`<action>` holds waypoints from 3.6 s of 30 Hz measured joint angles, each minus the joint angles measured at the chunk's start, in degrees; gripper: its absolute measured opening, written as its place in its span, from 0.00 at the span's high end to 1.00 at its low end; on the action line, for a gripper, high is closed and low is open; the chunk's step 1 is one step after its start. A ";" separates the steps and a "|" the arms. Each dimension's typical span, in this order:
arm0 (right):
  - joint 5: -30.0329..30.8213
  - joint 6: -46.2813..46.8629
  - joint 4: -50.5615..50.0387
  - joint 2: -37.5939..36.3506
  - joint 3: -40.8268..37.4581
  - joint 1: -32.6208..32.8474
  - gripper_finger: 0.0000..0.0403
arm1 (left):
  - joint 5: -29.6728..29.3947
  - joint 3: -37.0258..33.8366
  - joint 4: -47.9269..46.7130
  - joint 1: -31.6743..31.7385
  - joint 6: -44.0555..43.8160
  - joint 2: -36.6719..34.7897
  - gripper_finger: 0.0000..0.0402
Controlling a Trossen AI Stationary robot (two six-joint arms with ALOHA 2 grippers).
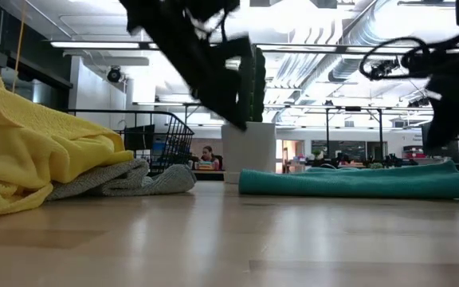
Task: Fold microfiber towels
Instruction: Fold the top blue microfiber towel on the table
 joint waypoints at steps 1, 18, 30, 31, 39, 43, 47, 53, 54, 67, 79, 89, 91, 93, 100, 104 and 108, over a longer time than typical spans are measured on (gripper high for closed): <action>0.79 0.47 -1.31 -0.05 1.12 0.00 0.53 | 0.62 0.02 0.93 -0.16 0.74 -1.06 0.69; -27.61 -16.62 1.25 -1.55 2.07 -15.43 0.53 | 35.52 -8.49 36.74 5.55 6.59 -7.97 0.69; -35.80 -23.97 1.56 0.69 0.04 -19.08 0.55 | 40.64 -8.56 25.47 5.53 6.82 -14.38 0.70; -34.93 -23.91 1.94 1.38 -0.14 -19.08 0.57 | 40.62 -8.57 25.17 5.39 6.81 -15.10 0.70; -30.68 -25.00 1.69 6.88 -0.20 -19.15 0.83 | 39.57 -8.49 21.81 3.96 6.98 -19.71 0.70; -30.77 -25.00 3.15 10.15 -0.22 -19.19 0.96 | 34.80 -8.49 20.23 2.82 7.67 -19.86 0.70; -30.85 -25.46 7.59 12.76 -0.22 -19.51 0.97 | 29.69 -8.49 19.80 1.57 7.84 -19.86 0.70; -30.43 -28.22 12.89 14.41 -0.22 -21.63 0.98 | 26.68 -8.49 19.58 0.25 9.62 -19.86 0.70; -29.64 -28.56 13.58 14.52 -0.22 -22.19 0.99 | 26.53 -8.49 19.58 0.22 9.81 -19.86 0.70; -26.61 -28.85 4.14 9.49 -0.11 -25.37 0.98 | 23.00 -8.49 18.05 0.26 9.81 -19.86 0.70; -21.79 -23.59 9.42 -2.66 -0.13 -23.98 0.77 | 23.00 -8.49 16.05 0.26 9.78 -19.88 0.70; -26.77 -14.84 26.72 -9.50 -13.09 -24.83 0.49 | 23.00 -8.49 15.32 0.26 9.78 -19.88 0.70; -26.56 -13.89 32.51 -10.17 -15.54 -24.83 0.47 | 23.00 -8.49 15.36 0.26 9.78 -19.88 0.70; -26.46 -13.11 37.97 -10.19 -17.75 -24.83 0.47 | 23.00 -8.49 15.41 0.26 9.76 -19.88 0.70; -24.12 -9.18 45.93 -10.08 -23.18 -24.75 0.46 | 23.00 -8.49 15.75 0.26 9.74 -19.88 0.70; -22.86 -8.23 46.27 -10.12 -23.67 -24.74 0.48 | 23.00 -8.49 15.74 0.26 9.74 -19.88 0.70; -21.93 -8.27 45.77 -10.08 -23.78 -24.74 0.61 | 23.00 -8.49 15.73 0.26 9.74 -19.88 0.70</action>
